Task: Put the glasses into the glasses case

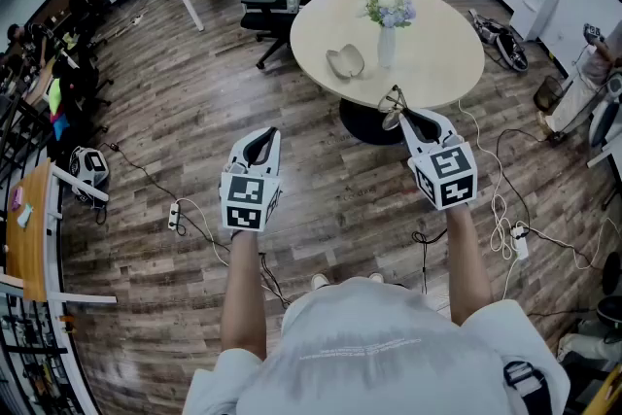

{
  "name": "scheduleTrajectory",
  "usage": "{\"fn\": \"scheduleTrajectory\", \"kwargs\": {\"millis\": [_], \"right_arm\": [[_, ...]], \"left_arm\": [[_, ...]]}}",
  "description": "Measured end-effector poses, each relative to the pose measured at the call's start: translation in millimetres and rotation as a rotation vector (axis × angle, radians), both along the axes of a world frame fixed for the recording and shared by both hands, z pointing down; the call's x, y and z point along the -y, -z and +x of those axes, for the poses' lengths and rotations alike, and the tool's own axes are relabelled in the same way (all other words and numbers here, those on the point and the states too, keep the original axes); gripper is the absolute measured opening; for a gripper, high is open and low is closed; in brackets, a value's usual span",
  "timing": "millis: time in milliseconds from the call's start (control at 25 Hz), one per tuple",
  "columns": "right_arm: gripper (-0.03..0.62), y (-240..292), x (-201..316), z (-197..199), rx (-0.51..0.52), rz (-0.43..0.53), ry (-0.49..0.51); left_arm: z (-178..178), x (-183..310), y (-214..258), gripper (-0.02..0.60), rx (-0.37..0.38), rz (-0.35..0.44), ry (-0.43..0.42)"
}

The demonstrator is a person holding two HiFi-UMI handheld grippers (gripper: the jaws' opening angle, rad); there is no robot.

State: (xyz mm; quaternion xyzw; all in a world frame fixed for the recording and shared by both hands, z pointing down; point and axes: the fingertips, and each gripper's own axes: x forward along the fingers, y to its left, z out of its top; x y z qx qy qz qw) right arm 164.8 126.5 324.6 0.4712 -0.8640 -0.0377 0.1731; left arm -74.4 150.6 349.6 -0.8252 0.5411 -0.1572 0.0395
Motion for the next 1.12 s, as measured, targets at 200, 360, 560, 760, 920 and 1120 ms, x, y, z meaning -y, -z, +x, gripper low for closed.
{"fn": "scheduleTrajectory", "kwargs": {"millis": [200, 360, 560, 760, 920, 1120], "right_arm": [[0.014, -3, 2, -9, -0.016, -0.003, -0.002], [0.014, -5, 2, -13, -0.018, -0.004, -0.011], [0.015, -3, 3, -20, 0.026, -0.001, -0.036], [0.015, -2, 0, -38, 0.034, -0.004, -0.073], [0.015, -7, -7, -56, 0.027, -0.008, -0.099], [0.015, -16, -11, -66, 0.013, -0.023, -0.114]], "left_arm": [[-10, 3, -2, 0.014, -0.007, -0.001, -0.003], [-13, 5, -4, 0.014, -0.008, -0.005, -0.015], [-24, 7, -5, 0.014, -0.008, -0.002, -0.03], [-49, 5, -8, 0.014, -0.008, -0.008, -0.048], [-68, 3, -14, 0.014, -0.01, -0.016, -0.069], [-87, 11, -21, 0.014, -0.028, -0.029, -0.063]]}}
